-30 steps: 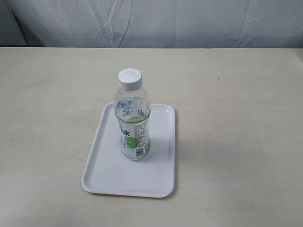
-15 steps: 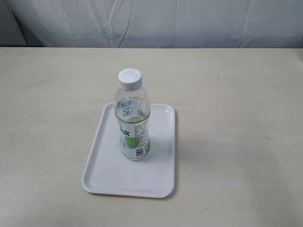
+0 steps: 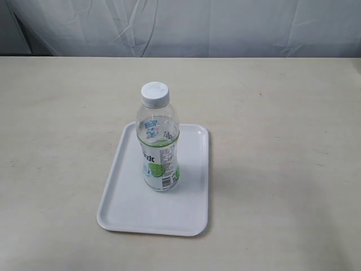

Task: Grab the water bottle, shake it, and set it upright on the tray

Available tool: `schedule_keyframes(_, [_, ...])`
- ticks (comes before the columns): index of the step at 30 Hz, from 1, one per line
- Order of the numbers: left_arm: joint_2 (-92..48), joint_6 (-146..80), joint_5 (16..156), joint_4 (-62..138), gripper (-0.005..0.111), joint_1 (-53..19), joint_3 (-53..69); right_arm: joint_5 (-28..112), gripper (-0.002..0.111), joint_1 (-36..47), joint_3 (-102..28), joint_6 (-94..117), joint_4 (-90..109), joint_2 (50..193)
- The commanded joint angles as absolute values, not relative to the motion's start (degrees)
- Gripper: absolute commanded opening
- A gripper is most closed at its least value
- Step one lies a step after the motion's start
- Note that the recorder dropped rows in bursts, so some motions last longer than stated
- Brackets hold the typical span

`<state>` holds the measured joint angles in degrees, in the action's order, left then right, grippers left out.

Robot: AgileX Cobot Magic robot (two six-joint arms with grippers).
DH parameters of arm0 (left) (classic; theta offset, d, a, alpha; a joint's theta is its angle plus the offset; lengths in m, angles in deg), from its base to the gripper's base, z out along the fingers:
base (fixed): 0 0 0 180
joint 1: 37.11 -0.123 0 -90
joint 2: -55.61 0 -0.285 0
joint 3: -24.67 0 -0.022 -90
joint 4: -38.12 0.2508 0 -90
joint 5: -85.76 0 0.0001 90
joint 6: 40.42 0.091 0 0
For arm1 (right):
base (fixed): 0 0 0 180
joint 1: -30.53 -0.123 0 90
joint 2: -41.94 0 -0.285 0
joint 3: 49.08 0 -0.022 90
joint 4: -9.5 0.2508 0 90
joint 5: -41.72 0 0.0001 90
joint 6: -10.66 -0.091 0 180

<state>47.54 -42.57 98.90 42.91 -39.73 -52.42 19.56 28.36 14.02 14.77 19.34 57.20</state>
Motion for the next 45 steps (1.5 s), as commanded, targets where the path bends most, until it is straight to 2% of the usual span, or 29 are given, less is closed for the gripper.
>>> schedule_keyframes(1, [47.8, -43.0, 98.6, 42.9, 0.000, -39.8, -52.5, 14.7, -0.001, 31.1, 14.6, 10.7, 14.4, 53.8])
schedule_keyframes(16, [47.8, -43.0, 98.6, 42.9, 0.000, -39.8, -52.5, 19.8, -0.001, 33.3, 28.1, 10.7, 13.9, 49.7])
schedule_keyframes(45, [47.8, -43.0, 98.6, 42.9, 0.000, -39.8, -52.5, 20.4, -0.001, 33.3, 28.1, 10.7, 16.5, 49.7])
